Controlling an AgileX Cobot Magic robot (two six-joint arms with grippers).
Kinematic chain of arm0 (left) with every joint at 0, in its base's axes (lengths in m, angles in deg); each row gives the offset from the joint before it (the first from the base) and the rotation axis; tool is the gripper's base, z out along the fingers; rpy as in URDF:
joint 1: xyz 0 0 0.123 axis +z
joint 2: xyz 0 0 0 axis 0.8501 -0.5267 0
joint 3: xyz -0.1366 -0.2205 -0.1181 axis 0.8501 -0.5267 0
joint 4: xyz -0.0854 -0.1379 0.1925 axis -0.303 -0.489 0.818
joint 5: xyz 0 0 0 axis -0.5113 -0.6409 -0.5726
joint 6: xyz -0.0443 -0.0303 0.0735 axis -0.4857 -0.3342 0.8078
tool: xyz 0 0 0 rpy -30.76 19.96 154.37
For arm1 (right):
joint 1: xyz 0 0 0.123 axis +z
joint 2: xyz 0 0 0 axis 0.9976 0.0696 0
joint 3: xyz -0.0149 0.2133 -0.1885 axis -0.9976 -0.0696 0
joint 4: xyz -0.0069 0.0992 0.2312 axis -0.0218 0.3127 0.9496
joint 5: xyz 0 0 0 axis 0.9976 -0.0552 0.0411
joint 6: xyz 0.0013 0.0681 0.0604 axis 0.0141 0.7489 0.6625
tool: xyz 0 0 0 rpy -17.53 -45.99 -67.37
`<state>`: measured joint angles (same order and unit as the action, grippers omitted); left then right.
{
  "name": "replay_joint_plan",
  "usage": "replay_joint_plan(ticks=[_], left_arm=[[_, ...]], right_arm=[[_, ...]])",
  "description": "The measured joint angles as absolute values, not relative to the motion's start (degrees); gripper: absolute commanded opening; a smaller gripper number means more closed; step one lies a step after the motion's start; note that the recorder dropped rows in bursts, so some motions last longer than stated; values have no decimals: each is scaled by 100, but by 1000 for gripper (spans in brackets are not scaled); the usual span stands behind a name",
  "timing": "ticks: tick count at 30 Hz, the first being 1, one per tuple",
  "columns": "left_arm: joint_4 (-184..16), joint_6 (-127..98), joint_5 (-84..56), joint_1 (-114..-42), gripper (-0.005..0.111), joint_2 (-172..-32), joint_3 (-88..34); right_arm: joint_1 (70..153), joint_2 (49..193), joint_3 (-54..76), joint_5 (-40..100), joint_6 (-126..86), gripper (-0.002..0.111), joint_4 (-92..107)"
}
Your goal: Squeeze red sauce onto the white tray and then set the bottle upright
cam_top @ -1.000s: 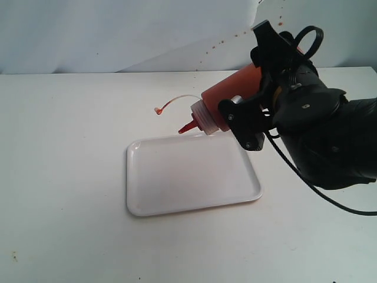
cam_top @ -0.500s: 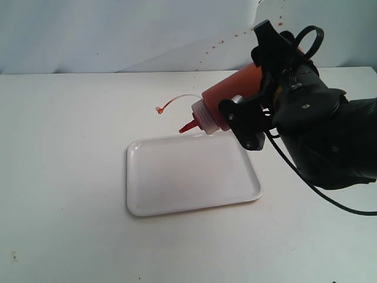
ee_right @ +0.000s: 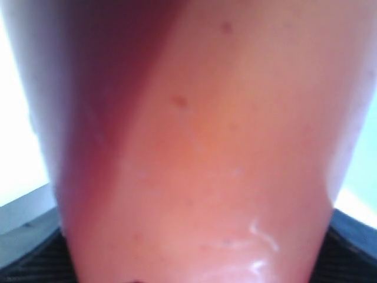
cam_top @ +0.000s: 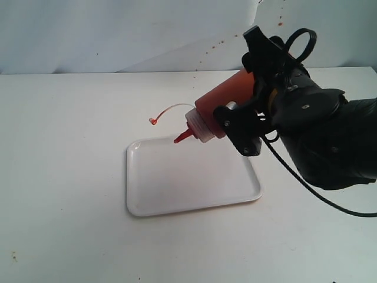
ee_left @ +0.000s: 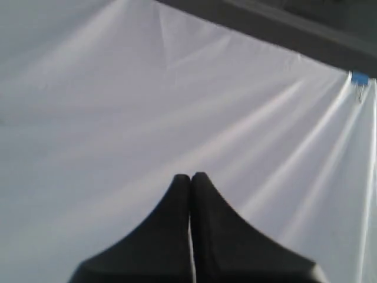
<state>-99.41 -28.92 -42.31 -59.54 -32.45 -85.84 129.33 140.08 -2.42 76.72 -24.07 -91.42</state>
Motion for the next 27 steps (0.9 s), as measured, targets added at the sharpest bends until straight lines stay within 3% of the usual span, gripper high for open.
replay_joint_plan(ticks=[8, 15, 17, 22, 27], left_arm=[[-10321, -3001, -3686, -5954, 0, -4408, -6804], [-9178, -2811, -322, -5966, 0, -8011, -3782], [-9429, -1986, 757, -6003, 0, -8988, -3042], [-13362, 4360, 4946, -6037, 0, -11448, -1162], [-13953, 5004, 5528, -6050, 9, -12835, -348]], right_arm=[[12933, 14008, -242, 7672, -3358, 0, -9142], [12933, 14008, -230, 7672, -3490, 0, -9142], [12933, 14008, -110, 7711, -3490, 0, -9142], [12933, 14003, 100, 7657, -3570, 0, -9142], [12933, 14003, 100, 7534, -3893, 0, -9142]])
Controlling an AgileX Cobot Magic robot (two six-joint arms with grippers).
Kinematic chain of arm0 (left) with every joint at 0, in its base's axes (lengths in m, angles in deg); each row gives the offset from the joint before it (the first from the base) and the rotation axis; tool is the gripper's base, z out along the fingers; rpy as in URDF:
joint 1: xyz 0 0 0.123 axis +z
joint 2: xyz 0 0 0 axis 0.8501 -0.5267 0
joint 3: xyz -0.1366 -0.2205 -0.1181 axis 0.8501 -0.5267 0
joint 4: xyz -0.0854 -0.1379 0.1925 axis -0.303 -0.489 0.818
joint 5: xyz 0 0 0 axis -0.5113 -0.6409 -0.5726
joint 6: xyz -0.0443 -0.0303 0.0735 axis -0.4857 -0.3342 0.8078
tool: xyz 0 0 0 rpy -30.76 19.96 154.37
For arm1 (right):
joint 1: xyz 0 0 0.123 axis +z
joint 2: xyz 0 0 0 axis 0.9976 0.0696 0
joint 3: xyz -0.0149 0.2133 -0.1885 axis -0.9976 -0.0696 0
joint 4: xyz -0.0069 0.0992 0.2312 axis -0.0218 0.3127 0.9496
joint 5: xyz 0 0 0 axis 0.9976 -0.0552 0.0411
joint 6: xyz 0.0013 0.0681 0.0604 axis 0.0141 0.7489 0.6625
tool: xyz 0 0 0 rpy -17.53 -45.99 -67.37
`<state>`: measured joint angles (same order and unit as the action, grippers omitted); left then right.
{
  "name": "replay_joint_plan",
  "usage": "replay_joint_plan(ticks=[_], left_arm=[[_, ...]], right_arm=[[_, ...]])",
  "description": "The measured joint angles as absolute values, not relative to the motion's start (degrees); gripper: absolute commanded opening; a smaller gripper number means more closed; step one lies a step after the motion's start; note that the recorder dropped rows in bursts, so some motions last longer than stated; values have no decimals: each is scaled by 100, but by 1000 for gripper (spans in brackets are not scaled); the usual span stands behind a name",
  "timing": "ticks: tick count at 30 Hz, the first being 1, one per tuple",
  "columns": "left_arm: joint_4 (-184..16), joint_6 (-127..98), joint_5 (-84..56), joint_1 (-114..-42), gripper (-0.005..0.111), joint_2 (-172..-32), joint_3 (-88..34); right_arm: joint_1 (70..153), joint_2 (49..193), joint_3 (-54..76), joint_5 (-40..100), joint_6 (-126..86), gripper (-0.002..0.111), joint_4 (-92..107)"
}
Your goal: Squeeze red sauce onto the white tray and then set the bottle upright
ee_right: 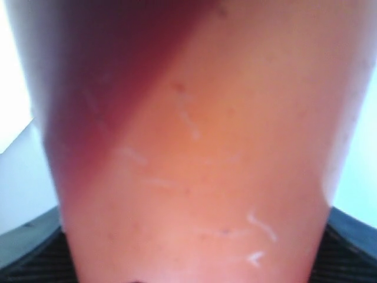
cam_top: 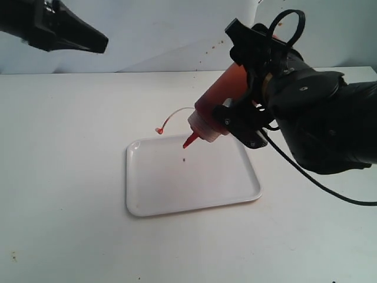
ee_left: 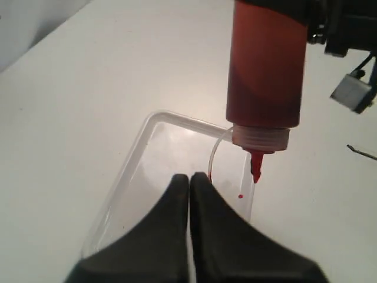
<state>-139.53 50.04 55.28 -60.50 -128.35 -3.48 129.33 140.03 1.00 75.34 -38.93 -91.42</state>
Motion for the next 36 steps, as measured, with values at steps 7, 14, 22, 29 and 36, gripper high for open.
replay_joint_plan(ticks=[7, 14, 22, 29, 36], left_arm=[[-14493, 5710, 5590, -6050, 73, -13799, -335], [-14932, 5890, 5590, -6050, 104, -14248, -335], [-15316, 5915, 5590, -6093, 104, -14296, -332], [-15310, 6371, 5545, -6744, 104, -14312, -332], [-14924, 6549, 5113, -7474, 104, -14346, -311]], right_arm=[[12933, 14003, 100, 7396, -4095, 0, -9142], [12933, 14003, 100, 7157, -4147, 0, -9142], [12933, 14193, 100, 7313, -4185, 0, -9142], [12933, 14333, 100, 7661, -4185, 0, -9142], [12933, 14333, 100, 7769, -4185, 0, -9142]])
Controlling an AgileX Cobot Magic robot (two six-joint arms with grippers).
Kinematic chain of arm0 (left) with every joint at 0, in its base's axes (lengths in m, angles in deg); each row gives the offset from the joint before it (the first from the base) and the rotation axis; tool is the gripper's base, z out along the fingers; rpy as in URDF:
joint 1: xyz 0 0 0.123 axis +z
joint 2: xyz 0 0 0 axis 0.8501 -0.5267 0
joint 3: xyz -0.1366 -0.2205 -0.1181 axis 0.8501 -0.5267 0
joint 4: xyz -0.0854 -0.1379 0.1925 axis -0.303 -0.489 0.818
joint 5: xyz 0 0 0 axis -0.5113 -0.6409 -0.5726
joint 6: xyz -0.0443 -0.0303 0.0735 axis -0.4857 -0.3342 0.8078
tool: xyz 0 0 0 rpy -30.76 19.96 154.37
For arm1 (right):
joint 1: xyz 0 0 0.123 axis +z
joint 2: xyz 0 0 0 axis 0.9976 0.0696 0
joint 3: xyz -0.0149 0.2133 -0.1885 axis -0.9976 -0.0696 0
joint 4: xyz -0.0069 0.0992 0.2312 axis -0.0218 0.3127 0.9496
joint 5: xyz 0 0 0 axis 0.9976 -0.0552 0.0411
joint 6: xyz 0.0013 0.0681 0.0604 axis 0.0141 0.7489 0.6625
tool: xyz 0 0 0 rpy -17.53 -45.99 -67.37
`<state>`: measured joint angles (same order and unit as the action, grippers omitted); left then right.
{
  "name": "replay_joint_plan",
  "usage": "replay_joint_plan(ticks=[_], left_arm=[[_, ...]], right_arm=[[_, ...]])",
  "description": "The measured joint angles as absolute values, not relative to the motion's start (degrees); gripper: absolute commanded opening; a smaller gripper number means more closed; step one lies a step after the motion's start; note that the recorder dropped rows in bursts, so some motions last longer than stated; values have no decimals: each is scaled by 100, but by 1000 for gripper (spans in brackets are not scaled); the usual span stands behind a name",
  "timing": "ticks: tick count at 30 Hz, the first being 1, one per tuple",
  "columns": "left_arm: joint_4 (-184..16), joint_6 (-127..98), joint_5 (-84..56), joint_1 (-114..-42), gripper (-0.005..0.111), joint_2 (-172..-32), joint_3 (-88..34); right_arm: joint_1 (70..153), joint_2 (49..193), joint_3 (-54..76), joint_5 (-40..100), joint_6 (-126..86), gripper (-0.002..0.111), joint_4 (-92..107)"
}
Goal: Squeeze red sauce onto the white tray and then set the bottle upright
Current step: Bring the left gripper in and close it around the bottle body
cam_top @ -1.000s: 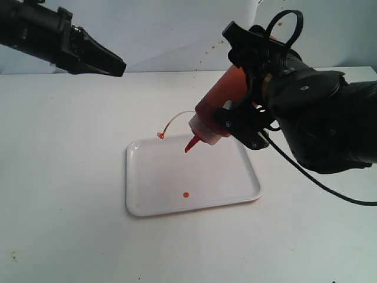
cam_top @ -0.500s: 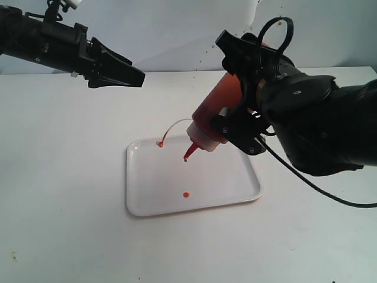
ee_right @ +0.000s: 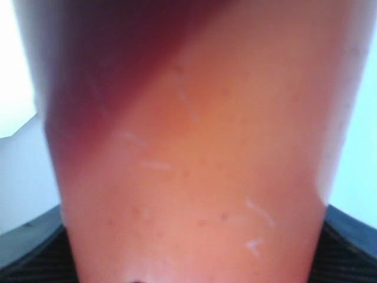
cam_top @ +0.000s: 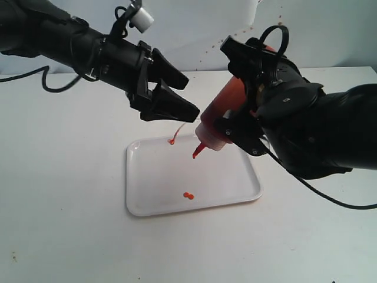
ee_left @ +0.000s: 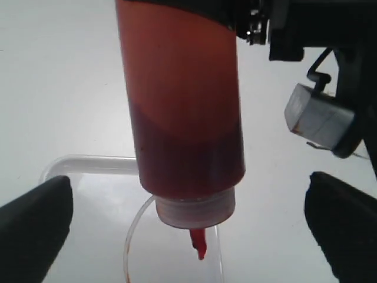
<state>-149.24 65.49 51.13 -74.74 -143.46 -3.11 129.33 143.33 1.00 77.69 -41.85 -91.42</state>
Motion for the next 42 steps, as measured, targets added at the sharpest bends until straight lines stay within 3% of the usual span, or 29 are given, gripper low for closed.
replay_joint_plan(ticks=[14, 35, 42], left_arm=[[-14506, 7334, 4474, -7716, 104, -14354, -311], [-15468, 8156, 4857, -7750, 104, -14852, -311], [-15489, 8167, 4287, -8124, 104, -14853, -311]], right_arm=[[12933, 14333, 100, 7719, -4242, 0, -9142], [12933, 14333, 100, 7370, -4456, 0, -9142], [12933, 14333, 151, 7370, -4495, 0, -9142]])
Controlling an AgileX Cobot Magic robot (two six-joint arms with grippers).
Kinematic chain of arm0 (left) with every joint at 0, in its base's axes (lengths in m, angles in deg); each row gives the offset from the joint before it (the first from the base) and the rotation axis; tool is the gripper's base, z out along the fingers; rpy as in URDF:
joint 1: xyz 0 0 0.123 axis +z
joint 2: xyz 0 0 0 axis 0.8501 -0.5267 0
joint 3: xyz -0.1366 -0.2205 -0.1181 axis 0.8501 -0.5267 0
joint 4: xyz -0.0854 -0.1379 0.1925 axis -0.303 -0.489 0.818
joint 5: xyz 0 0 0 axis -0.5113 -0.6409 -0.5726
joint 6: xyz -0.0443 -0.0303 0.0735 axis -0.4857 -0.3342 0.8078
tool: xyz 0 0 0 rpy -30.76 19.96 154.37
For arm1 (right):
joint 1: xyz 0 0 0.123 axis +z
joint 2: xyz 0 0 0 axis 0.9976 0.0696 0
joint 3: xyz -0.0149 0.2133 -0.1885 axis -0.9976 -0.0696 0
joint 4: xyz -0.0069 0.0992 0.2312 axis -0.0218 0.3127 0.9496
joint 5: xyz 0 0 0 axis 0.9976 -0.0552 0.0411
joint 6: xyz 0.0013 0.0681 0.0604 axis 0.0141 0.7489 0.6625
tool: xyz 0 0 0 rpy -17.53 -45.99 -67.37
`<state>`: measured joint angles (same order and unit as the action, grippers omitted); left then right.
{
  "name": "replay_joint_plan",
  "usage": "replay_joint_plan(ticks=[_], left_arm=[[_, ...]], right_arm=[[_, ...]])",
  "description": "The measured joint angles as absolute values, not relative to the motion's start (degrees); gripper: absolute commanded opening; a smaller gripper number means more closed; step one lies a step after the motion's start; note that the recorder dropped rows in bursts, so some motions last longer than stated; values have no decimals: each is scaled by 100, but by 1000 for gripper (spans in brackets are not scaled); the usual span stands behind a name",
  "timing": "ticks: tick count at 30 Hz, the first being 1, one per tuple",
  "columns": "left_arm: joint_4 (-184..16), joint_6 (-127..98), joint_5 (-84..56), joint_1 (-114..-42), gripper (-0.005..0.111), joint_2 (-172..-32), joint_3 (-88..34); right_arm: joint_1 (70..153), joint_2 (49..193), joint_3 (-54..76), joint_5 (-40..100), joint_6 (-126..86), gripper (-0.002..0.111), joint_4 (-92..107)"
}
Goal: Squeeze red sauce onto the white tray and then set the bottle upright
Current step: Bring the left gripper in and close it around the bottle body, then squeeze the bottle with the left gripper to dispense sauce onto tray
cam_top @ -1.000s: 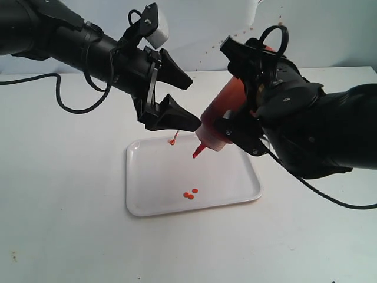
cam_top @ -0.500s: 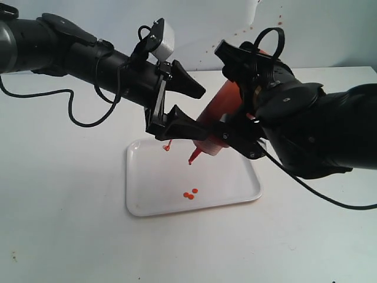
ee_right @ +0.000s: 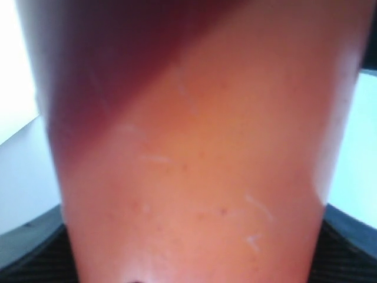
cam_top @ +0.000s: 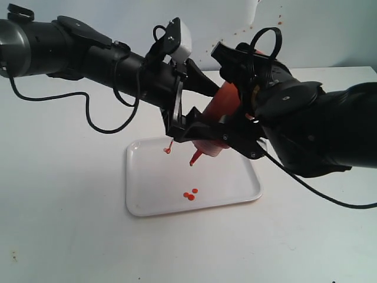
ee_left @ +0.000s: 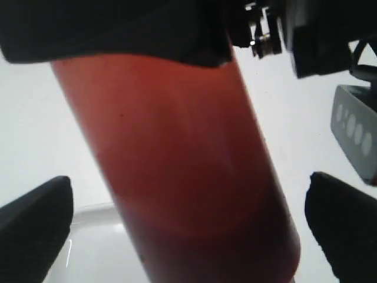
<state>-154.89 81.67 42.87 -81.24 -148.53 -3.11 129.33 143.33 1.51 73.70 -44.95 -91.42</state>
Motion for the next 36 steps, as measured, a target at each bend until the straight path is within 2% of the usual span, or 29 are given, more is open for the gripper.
replay_joint_plan(ticks=[21, 36], left_arm=[[-15788, 8188, 3672, -8288, 104, -15298, -311], [-16177, 8313, 3841, -8288, 104, -15310, -311]], right_arm=[[12933, 14333, 202, 7366, -4495, 0, -9142], [12933, 14333, 202, 7311, -4495, 0, -9142]])
